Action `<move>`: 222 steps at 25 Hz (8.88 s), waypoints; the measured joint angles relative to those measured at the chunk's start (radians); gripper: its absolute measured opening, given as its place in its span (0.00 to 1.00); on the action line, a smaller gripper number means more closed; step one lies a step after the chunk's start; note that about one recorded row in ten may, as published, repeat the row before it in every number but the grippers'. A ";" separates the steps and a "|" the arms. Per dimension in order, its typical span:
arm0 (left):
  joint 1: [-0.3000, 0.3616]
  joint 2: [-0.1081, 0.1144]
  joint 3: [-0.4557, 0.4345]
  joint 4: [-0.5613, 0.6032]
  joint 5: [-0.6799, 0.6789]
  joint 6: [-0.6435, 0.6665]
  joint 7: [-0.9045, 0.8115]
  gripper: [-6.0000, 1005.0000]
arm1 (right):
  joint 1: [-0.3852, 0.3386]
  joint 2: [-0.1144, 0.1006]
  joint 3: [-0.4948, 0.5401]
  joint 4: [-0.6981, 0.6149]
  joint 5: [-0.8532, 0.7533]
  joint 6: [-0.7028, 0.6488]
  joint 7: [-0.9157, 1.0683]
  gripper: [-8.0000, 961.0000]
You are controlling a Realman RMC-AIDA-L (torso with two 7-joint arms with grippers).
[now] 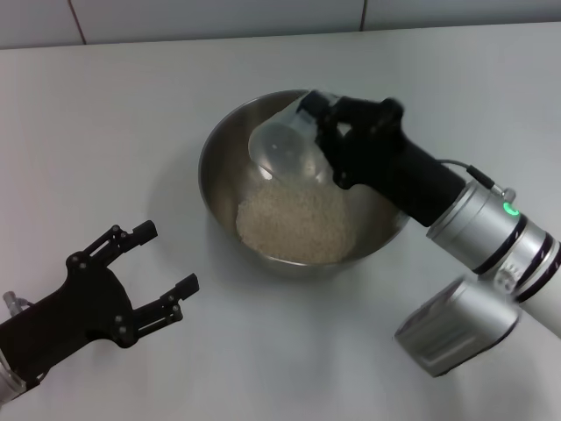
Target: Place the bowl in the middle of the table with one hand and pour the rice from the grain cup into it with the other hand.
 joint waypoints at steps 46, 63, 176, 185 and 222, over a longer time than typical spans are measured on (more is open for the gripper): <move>-0.001 0.003 0.013 0.009 0.001 0.017 0.006 0.87 | -0.141 0.001 0.475 -0.138 0.013 0.012 1.141 0.04; 0.006 0.003 0.014 0.005 0.001 0.025 0.010 0.87 | -0.079 0.002 0.466 -0.165 0.011 0.274 1.131 0.05; -0.033 0.009 0.078 0.050 0.001 0.018 -0.091 0.87 | -0.076 -0.146 -0.460 -0.695 0.005 -0.473 1.894 0.85; -0.029 0.007 0.090 0.061 0.001 0.004 -0.105 0.87 | -0.070 -0.139 -0.476 -0.697 0.007 -0.460 1.895 0.85; -0.033 0.006 0.100 0.061 0.001 -0.003 -0.113 0.87 | -0.071 -0.129 -0.476 -0.698 0.005 -0.438 1.891 0.85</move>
